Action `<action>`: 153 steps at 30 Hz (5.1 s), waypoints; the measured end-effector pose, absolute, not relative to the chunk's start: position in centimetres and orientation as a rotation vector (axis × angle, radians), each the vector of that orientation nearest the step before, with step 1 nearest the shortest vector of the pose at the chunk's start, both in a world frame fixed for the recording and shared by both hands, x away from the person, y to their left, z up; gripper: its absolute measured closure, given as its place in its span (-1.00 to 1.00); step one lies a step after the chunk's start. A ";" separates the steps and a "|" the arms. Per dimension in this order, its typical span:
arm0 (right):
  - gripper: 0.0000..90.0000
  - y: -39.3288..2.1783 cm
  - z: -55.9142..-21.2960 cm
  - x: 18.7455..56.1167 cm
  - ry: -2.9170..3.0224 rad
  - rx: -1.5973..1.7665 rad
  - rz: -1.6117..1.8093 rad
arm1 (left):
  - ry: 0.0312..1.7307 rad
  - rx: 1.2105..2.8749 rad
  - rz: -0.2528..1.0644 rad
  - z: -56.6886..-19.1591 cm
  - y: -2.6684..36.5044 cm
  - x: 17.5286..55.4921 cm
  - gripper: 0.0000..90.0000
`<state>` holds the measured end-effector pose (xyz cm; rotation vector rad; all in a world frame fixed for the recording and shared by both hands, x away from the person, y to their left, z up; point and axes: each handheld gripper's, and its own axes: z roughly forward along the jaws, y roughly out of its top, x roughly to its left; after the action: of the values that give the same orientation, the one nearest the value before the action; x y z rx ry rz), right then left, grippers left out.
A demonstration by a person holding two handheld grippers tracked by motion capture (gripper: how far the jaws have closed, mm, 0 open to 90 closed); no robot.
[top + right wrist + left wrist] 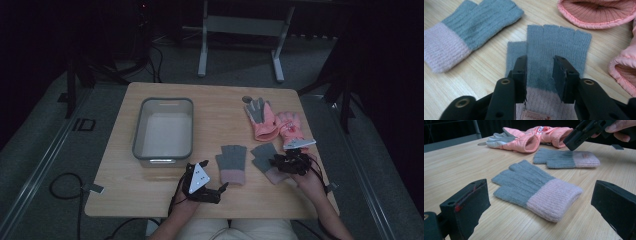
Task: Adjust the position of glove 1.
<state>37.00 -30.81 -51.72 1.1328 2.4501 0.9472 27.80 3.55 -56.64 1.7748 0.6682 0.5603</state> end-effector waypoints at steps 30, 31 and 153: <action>0.89 -30.6 -53.4 37.9 2.423 1.220 0.859 | 0.719 1.744 0.517 -56.7 4.2 28.2 -0.98; 0.89 -30.6 -53.1 37.6 2.402 1.210 0.861 | 0.726 1.742 0.514 -56.6 4.3 28.2 -0.98; 0.92 -22.1 -48.6 35.7 2.347 1.270 1.107 | 0.672 1.773 0.616 -56.7 3.5 27.5 -0.98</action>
<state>35.66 -22.08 -48.60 1.2700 2.3473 1.1071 27.52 3.46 -56.67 1.7729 0.6722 0.6158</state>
